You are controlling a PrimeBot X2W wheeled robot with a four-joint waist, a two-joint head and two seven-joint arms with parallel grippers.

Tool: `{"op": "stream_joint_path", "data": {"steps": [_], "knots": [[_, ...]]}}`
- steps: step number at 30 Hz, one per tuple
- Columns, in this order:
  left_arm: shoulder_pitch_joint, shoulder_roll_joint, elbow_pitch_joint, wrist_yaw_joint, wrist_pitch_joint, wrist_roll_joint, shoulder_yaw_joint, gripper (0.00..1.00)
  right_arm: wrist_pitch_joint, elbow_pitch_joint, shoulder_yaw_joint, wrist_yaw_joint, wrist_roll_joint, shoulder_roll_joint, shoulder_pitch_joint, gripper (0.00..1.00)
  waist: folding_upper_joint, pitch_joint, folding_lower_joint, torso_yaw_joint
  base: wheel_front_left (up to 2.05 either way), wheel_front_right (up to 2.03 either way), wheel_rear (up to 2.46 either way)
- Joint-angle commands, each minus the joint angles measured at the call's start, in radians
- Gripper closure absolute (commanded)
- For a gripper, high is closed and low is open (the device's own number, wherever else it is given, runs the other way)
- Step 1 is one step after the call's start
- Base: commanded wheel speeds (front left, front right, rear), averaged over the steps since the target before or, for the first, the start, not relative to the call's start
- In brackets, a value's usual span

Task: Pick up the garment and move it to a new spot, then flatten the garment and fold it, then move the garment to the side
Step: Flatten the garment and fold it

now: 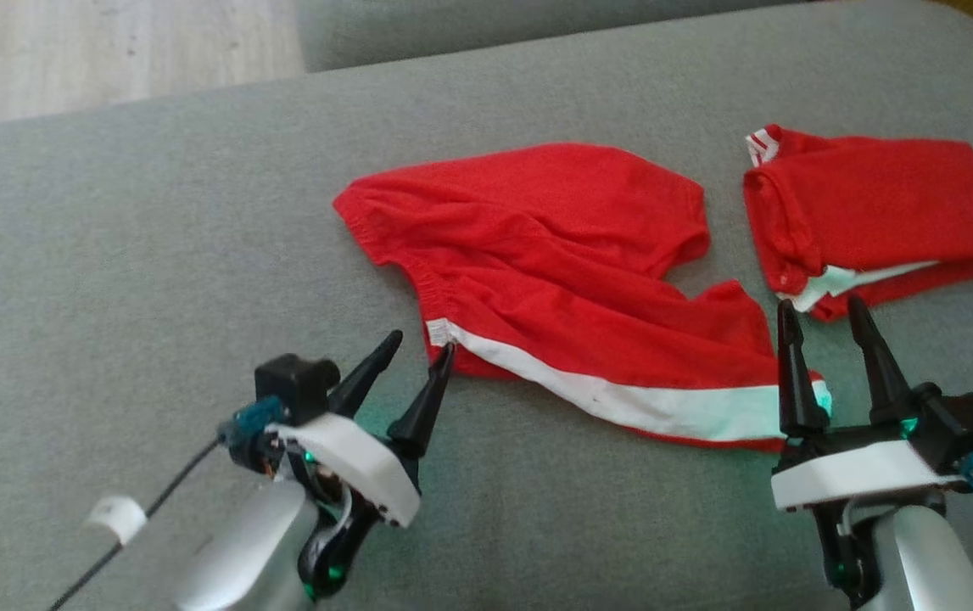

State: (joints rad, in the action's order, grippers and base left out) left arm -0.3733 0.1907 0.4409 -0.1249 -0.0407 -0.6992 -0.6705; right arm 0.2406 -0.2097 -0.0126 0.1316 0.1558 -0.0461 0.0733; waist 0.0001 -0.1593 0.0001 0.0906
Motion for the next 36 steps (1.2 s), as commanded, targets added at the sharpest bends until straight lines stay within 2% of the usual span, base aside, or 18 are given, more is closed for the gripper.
{"op": "stream_joint_path", "data": {"steps": [1, 7, 14, 15, 16, 17, 25, 32, 36], "knots": [[-0.052, 0.019, -0.016, -0.006, 0.002, -0.012, 0.027, 0.0, 0.014, 0.028, -0.025, -0.001, -0.003, -0.004, 0.047, 0.0, -0.0001, -0.016, -0.0001, 0.016, 0.0, 0.0, 0.0], [-0.121, 0.038, 0.054, -0.006, 0.05, -0.054, -0.009, 0.0, 0.018, 0.032, -0.022, -0.001, -0.001, -0.004, 0.065, 0.0, -0.0001, -0.049, -0.0001, 0.053, 0.0, 0.0, 0.0], [-0.168, 0.062, 0.07, -0.006, 0.048, -0.108, -0.052, 0.0, 0.02, 0.028, -0.007, -0.001, 0.001, -0.004, 0.071, 0.0, -0.0001, -0.063, -0.0001, 0.071, 0.0, 0.0, 0.0], [-0.172, 0.064, 0.067, -0.006, 0.049, -0.119, -0.062, 0.2, 0.02, 0.025, -0.006, -0.001, -0.001, -0.004, 0.072, 0.0, -0.0001, -0.063, -0.0001, 0.072, 0.0, 0.0, 0.0], [-0.176, 0.069, 0.063, -0.006, 0.045, -0.127, -0.071, 0.97, 0.02, 0.022, -0.006, -0.001, -0.002, -0.004, 0.072, 0.0, -0.0001, -0.064, -0.0001, 0.073, 0.0, 0.0, 0.0], [-0.18, 0.074, 0.06, -0.006, 0.037, -0.132, -0.078, 1.0, 0.02, 0.018, -0.008, -0.001, -0.006, -0.004, 0.072, 0.0, -0.0001, -0.064, -0.0001, 0.074, 0.0, 0.0, 0.0], [-0.183, 0.101, 0.073, -0.006, -0.065, -0.113, -0.094, 1.0, 0.012, 0.001, -0.033, -0.001, -0.055, -0.015, 0.021, 0.0, -0.0001, -0.056, -0.0001, 0.064, 0.0, 0.0, 0.0], [-0.167, 0.094, 0.093, -0.004, -0.105, -0.099, -0.107, 1.0, -0.069, 0.0, -0.112, -0.001, 0.021, -0.066, -0.063, 0.0, -0.0001, -0.036, -0.0001, 0.046, 0.0, 0.0, 0.0], [-0.16, 0.088, 0.102, -0.004, -0.113, -0.097, -0.113, 1.0, -0.116, 0.003, -0.118, -0.001, 0.052, -0.089, -0.093, 0.0, -0.0001, -0.024, -0.0001, 0.041, 0.0, 0.0, 0.0]]}}
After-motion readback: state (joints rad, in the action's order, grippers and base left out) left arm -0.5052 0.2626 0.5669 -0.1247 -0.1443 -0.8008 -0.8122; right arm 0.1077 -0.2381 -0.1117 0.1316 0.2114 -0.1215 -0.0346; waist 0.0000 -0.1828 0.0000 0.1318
